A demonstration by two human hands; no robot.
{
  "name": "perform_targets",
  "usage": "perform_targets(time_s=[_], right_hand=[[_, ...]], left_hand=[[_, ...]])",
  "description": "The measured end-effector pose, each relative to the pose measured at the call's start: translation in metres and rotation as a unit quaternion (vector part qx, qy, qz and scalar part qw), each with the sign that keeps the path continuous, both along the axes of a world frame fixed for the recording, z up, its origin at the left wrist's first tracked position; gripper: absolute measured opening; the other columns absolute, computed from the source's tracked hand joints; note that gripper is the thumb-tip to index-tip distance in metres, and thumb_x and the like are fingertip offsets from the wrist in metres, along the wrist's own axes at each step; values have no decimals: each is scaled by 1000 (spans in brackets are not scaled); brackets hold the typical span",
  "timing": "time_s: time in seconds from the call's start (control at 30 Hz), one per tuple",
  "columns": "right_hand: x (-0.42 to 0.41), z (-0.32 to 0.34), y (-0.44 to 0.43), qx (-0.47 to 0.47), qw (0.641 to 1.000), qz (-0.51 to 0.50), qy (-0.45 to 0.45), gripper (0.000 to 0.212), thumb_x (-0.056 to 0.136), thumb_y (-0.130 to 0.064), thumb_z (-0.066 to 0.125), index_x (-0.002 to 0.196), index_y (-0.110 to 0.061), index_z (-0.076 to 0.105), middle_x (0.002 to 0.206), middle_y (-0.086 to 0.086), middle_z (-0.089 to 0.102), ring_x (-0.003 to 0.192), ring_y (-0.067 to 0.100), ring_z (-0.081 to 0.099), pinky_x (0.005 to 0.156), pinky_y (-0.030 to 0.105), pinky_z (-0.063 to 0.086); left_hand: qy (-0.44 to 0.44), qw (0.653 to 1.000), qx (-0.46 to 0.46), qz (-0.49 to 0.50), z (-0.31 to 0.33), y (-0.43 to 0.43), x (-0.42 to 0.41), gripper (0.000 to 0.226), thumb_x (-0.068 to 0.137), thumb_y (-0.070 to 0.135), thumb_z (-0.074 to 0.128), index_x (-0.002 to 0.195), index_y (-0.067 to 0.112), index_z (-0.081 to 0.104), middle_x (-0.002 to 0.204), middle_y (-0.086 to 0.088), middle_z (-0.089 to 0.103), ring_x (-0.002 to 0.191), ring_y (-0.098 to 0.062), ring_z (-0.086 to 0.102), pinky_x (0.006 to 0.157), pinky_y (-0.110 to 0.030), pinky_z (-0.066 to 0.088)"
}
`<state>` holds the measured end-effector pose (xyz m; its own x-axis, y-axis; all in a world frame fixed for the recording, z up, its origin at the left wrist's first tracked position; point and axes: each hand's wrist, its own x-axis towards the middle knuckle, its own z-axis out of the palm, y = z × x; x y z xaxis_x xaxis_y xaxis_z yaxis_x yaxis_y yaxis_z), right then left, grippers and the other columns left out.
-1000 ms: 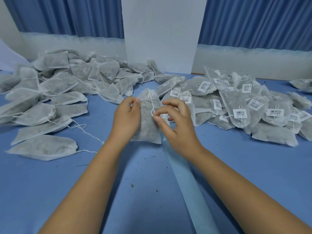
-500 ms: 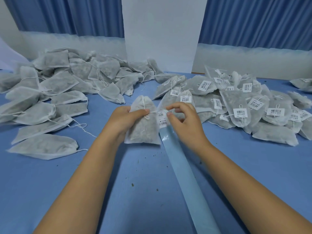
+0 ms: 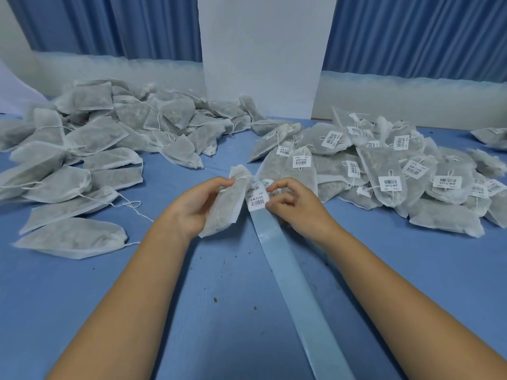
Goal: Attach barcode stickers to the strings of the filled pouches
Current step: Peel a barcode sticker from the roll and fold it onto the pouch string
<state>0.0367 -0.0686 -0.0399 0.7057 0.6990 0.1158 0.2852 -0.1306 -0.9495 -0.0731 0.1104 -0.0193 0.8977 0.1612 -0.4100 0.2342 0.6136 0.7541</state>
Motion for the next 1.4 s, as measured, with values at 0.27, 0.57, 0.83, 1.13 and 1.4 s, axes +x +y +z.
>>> perform_targets(time_s=[0.27,0.57,0.83,1.13,1.4], right_hand=[[-11,-1,0,-25,948,-49,-315,23,78,-23,79,99,-27,71,105,-6,47,102,10,46,88,6,32],[-14,5,-1,-7,896,-10,-443,21,78,-26,81,96,-16,75,94,-2,61,97,19,52,88,30,43],[-9,6,-3,-7,869,-4,-495,18,81,-17,79,97,-10,75,92,1,66,92,22,56,85,26,43],[-8,2,-1,29,868,-52,-493,8,85,-17,74,90,-11,76,85,-2,73,80,13,57,80,12,37],[-7,-1,2,35,927,-51,-370,9,88,-15,70,93,-22,73,84,-24,67,84,6,61,73,16,44]], left_hand=[[-31,998,-52,-28,-2,0,1,41,75,21,67,108,-4,69,91,-10,68,58,-12,68,53,-17,55],[-39,998,-48,-28,2,-6,-2,26,74,18,66,83,-3,78,93,-14,74,62,-12,72,49,-19,54],[-38,997,-64,-9,4,-9,-3,23,75,14,65,79,-4,77,97,-21,73,59,-16,72,46,-20,54],[-50,998,-17,-42,2,-2,-5,28,80,17,64,96,-1,77,108,-21,71,65,-17,73,56,-21,56],[-35,989,89,-115,3,-3,-9,25,73,20,64,87,7,80,99,-12,73,57,-11,66,52,-18,52]])
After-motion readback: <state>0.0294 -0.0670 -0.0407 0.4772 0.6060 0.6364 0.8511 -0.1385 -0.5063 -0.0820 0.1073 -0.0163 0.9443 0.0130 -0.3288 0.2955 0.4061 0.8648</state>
